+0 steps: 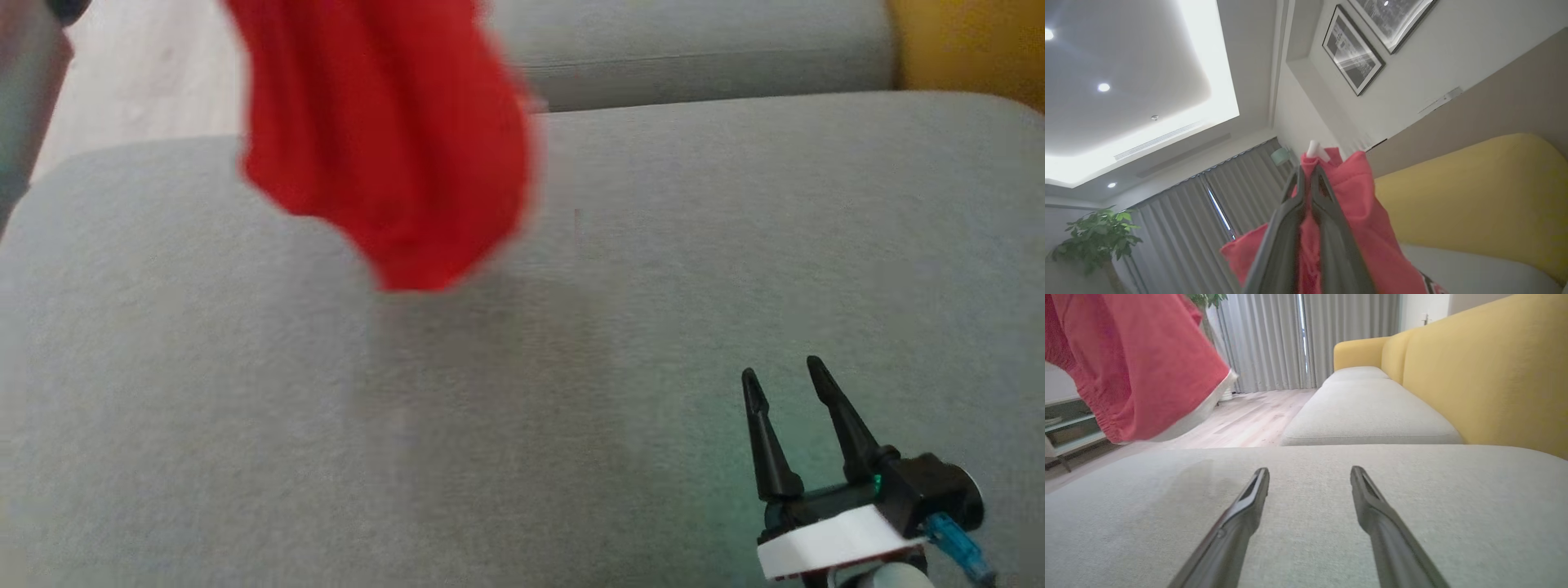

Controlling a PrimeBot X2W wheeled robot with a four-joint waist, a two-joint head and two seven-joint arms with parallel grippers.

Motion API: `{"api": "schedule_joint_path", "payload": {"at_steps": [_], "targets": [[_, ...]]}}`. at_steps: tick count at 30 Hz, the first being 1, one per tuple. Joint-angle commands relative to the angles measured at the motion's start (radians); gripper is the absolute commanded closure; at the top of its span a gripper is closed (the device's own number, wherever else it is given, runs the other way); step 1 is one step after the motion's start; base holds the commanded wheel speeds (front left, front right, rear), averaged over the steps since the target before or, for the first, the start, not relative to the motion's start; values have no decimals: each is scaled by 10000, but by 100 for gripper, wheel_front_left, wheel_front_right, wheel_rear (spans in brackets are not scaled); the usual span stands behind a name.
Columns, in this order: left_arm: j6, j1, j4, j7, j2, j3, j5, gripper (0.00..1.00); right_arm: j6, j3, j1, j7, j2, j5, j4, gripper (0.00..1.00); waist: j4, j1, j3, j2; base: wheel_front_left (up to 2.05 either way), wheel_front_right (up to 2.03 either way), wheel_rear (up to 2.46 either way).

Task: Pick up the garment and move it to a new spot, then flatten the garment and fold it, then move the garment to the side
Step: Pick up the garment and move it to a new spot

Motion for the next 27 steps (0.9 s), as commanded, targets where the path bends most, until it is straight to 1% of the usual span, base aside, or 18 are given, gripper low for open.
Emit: {"api": "schedule_joint_path", "payload": {"at_steps": [1,4,7,12,13,16,20,23,27], "targets": [[24,-325,-168,-68,523,253,-71,100,75,292,-316,-53,-37,-90,-296,0,567,0,74,0,0,0,0],[22,-138,-419,-111,773,24,-124,100,75,355,-396,-53,-37,-87,-287,0,782,0,169,0,0,0,0],[22,-12,-842,-128,948,-247,63,100,75,385,-494,-53,-37,-98,-286,0,831,0,311,0,0,0,0],[21,309,-1710,-132,1105,-166,-19,100,75,353,-635,-53,-37,-79,-326,0,577,0,476,0,0,0,0],[21,309,-1710,-132,1105,-166,-19,100,75,353,-635,-53,-37,-79,-326,0,577,0,476,0,0,0,0],[21,621,-2165,-133,1114,-174,-347,100,75,261,-665,-53,-37,-62,-373,0,348,0,578,0,0,0,0],[20,1154,-2838,-134,842,-274,-1010,100,75,139,-723,-53,-37,-51,-443,0,74,0,802,0,0,0,0],[20,1581,-3204,-134,486,-362,-1598,100,75,153,-806,-53,-37,-55,-467,0,-143,0,973,0,0,0,0],[20,2450,-3520,-134,-88,-992,-2733,100,75,198,-900,-53,-37,-34,-477,0,-493,0,1171,0,0,0,0]]}}
